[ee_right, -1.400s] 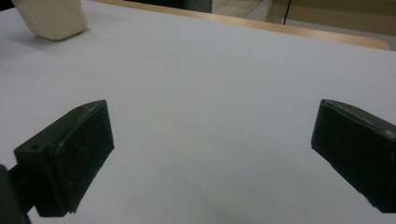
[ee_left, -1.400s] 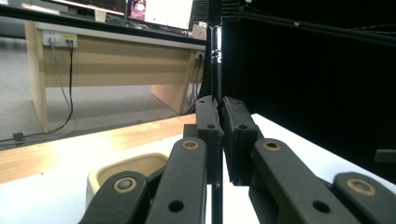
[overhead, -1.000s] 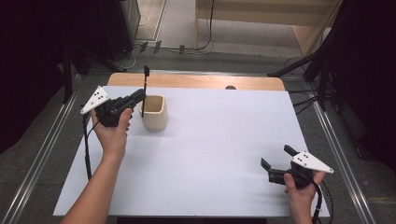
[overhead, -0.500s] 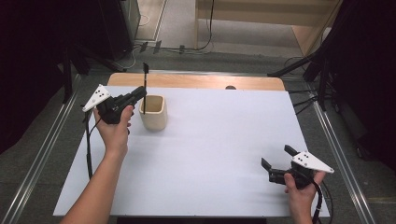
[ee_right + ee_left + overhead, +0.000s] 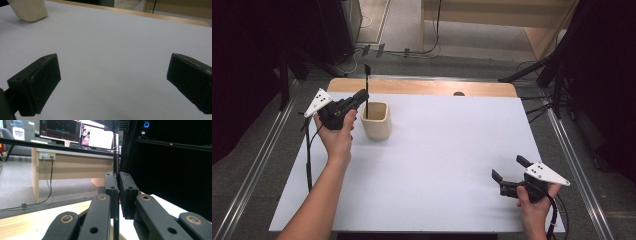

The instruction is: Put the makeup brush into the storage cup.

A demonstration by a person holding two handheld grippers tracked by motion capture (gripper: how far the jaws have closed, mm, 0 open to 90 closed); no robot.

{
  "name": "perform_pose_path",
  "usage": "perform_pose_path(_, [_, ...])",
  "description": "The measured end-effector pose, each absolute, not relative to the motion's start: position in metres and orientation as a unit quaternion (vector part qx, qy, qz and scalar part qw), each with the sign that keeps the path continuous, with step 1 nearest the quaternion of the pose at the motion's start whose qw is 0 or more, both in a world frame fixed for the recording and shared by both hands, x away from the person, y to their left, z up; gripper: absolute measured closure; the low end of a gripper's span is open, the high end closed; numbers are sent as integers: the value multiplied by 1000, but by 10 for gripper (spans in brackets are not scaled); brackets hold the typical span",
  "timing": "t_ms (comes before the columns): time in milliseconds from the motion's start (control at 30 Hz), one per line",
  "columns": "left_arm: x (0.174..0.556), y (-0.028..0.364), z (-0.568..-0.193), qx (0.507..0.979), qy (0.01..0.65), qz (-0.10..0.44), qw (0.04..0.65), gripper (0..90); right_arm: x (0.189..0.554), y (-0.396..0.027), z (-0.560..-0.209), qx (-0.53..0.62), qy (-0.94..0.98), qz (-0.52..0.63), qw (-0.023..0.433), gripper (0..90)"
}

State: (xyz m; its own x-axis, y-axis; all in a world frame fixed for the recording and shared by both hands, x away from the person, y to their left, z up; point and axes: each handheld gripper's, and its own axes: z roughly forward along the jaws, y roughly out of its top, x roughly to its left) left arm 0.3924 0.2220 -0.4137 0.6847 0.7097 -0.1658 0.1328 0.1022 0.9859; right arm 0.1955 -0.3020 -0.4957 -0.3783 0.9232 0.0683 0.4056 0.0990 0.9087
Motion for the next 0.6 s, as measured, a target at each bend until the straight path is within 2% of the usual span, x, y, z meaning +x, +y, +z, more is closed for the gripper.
perform_pose_path(600, [399,221,-426,648,337,226,644,865,196,-302,-496,485,689,462,277,0])
